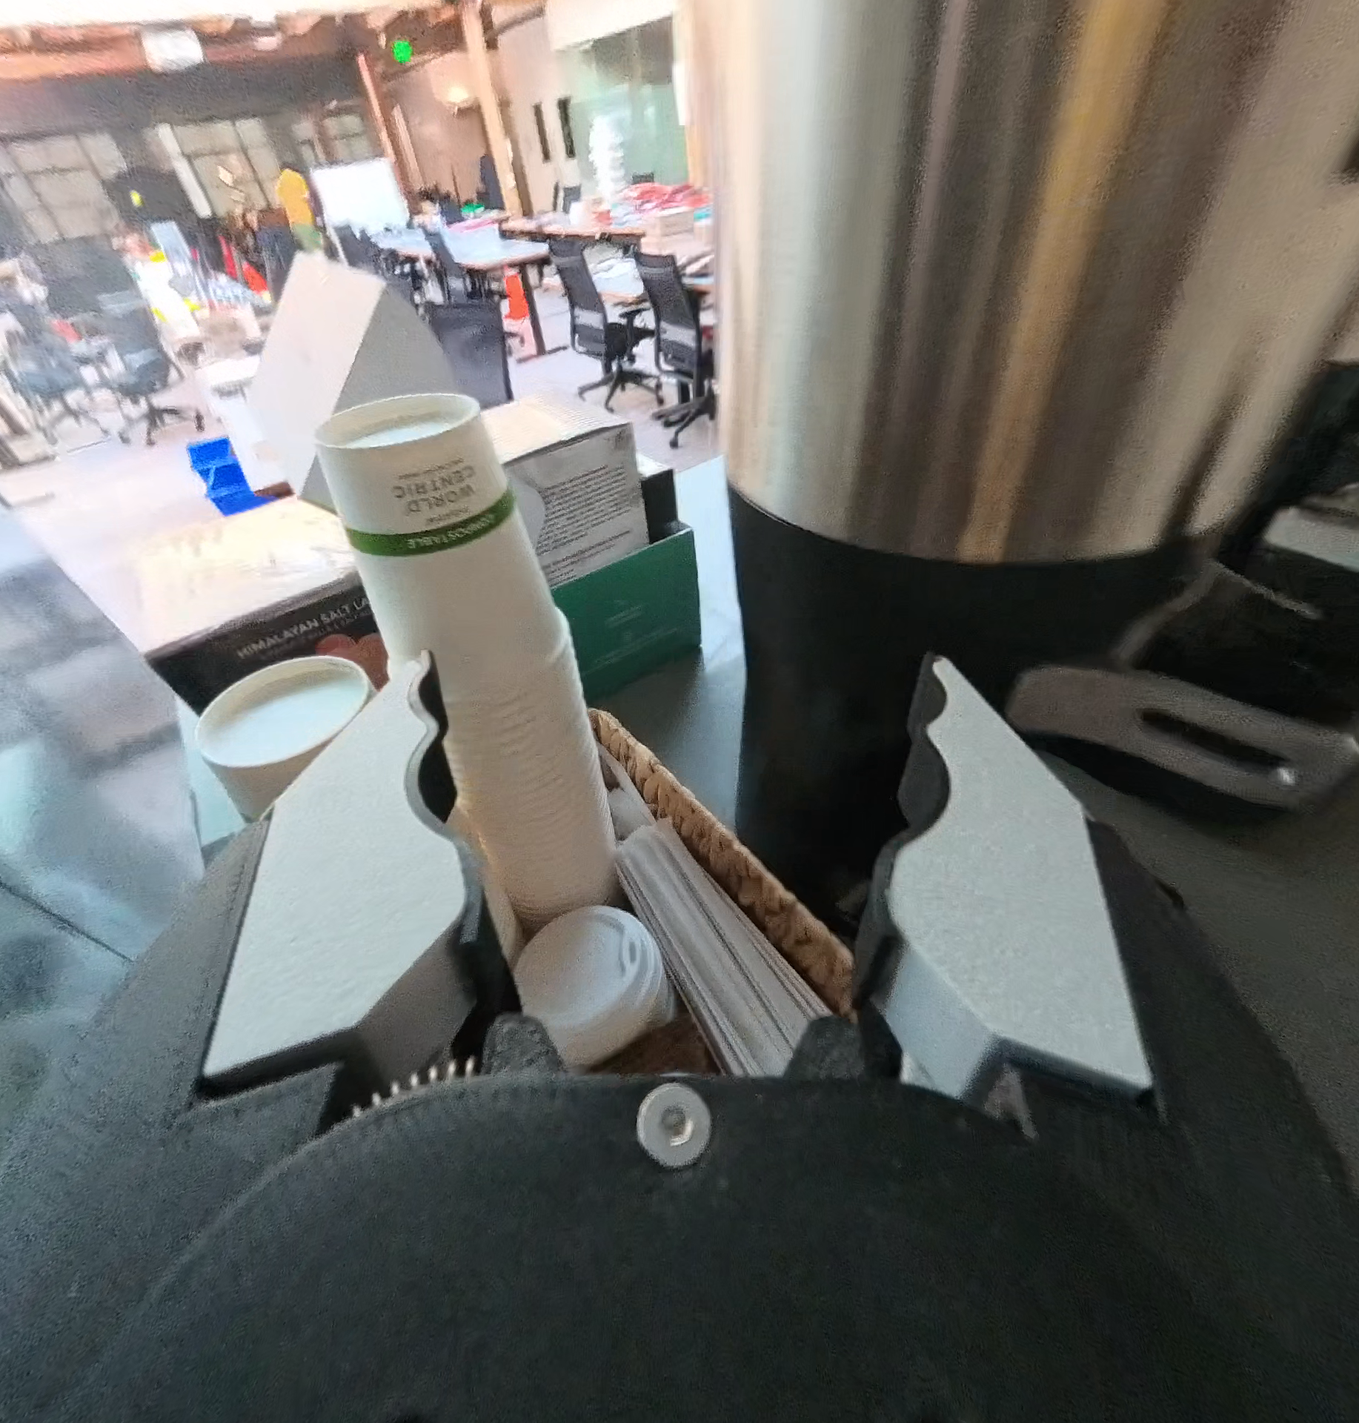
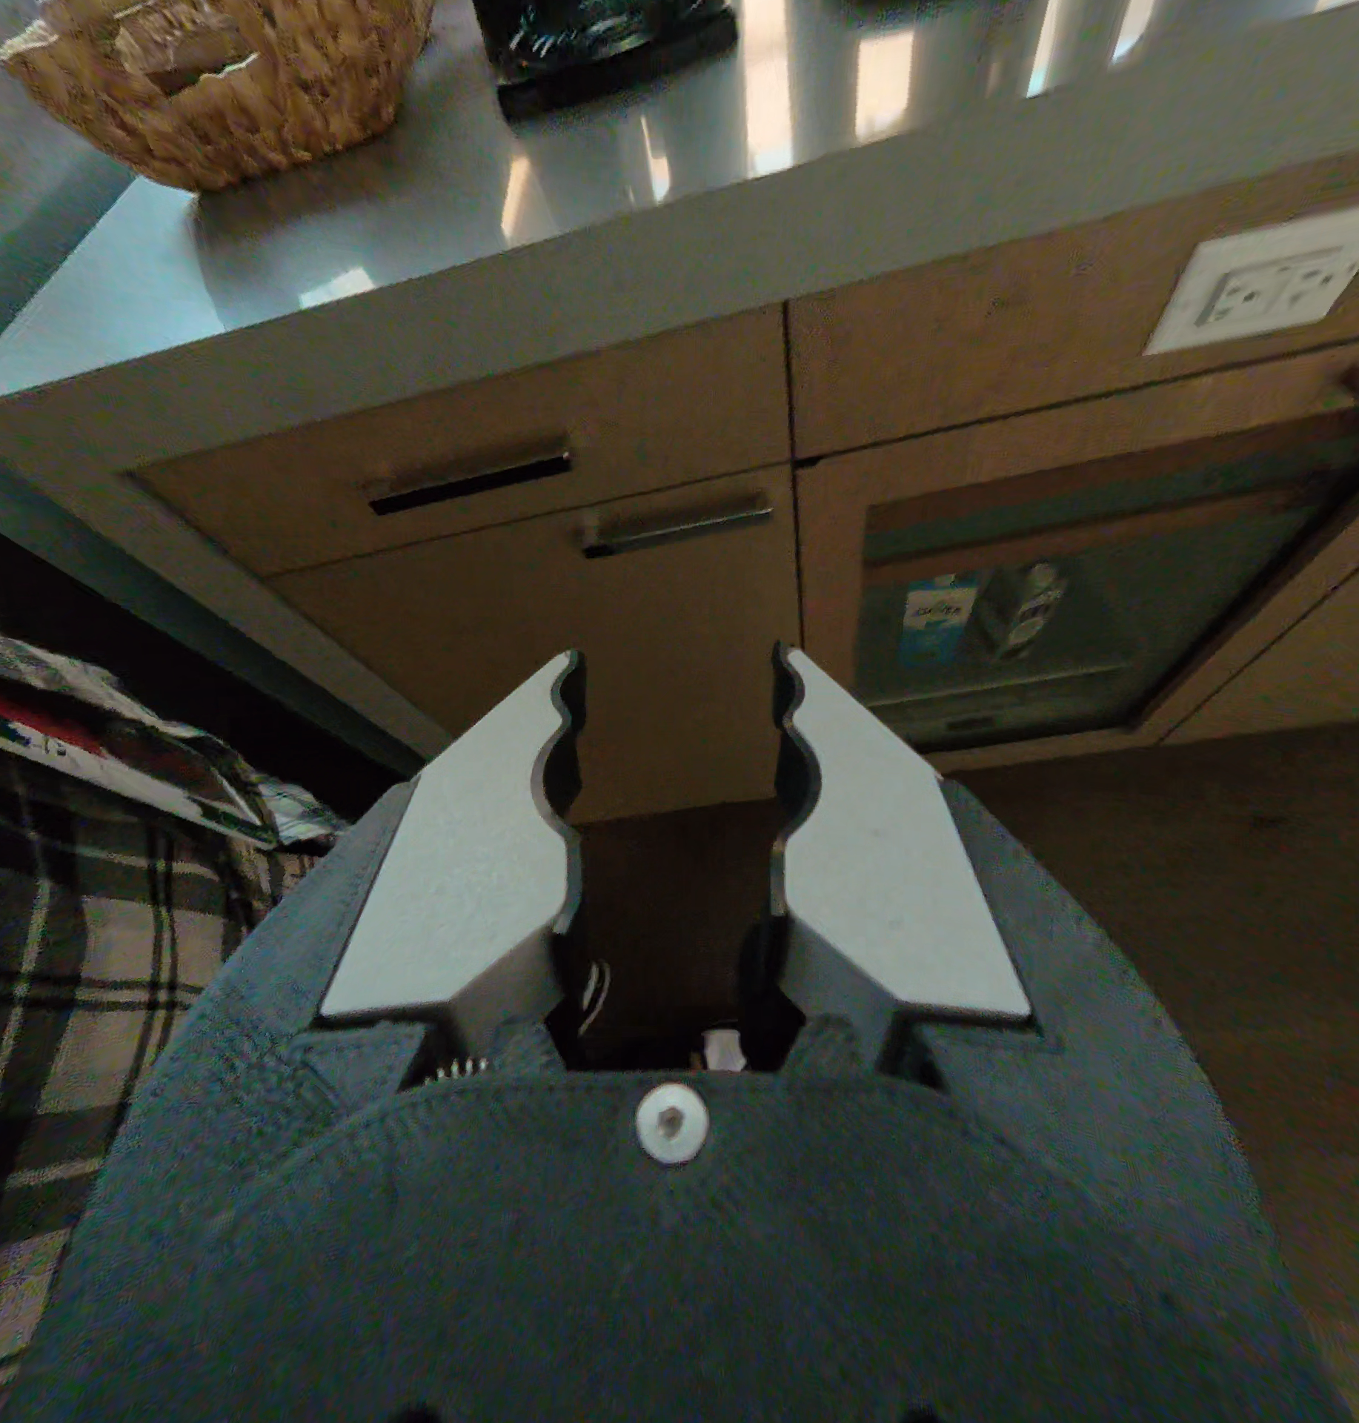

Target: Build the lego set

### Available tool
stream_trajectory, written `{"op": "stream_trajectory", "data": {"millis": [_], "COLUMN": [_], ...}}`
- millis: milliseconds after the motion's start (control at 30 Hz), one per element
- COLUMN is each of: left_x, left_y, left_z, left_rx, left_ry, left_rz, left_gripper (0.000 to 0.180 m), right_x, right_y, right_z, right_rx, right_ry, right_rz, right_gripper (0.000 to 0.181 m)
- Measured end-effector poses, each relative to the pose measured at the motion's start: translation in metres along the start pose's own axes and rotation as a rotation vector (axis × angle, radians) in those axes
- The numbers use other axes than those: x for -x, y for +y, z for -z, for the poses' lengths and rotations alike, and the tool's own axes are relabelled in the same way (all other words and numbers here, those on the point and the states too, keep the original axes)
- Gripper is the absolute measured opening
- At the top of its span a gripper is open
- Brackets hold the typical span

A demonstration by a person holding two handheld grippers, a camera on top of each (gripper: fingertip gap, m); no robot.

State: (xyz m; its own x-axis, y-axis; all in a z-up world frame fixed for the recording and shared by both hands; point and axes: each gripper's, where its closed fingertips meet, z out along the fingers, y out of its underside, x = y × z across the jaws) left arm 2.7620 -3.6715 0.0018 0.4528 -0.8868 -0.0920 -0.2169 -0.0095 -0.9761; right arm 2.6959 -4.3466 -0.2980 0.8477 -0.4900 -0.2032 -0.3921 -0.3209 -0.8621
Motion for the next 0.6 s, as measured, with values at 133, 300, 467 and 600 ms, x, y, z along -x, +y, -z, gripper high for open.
{"op": "stream_trajectory", "data": {"millis": [133,300,467,600], "left_x": [0.037,0.079,0.102,0.112], "left_y": [-0.017,-0.017,-0.009,-0.018], "left_z": [-0.038,-0.093,-0.127,-0.143], "left_rx": [0.045,0.151,0.221,0.215], "left_ry": [-0.104,-0.166,-0.162,-0.146], "left_rz": [-0.013,0.052,0.128,0.131], "left_gripper": [0.115,0.118,0.094,0.074], "right_x": [-0.033,-0.045,-0.049,-0.064], "right_y": [-0.013,-0.021,-0.044,-0.064], "right_z": [-0.021,-0.054,-0.086,-0.112], "right_rx": [0.005,0.014,-0.005,-0.015], "right_ry": [-0.018,-0.032,-0.056,-0.033], "right_rz": [-0.010,-0.057,-0.104,-0.099], "right_gripper": [0.047,0.047,0.045,0.044]}}
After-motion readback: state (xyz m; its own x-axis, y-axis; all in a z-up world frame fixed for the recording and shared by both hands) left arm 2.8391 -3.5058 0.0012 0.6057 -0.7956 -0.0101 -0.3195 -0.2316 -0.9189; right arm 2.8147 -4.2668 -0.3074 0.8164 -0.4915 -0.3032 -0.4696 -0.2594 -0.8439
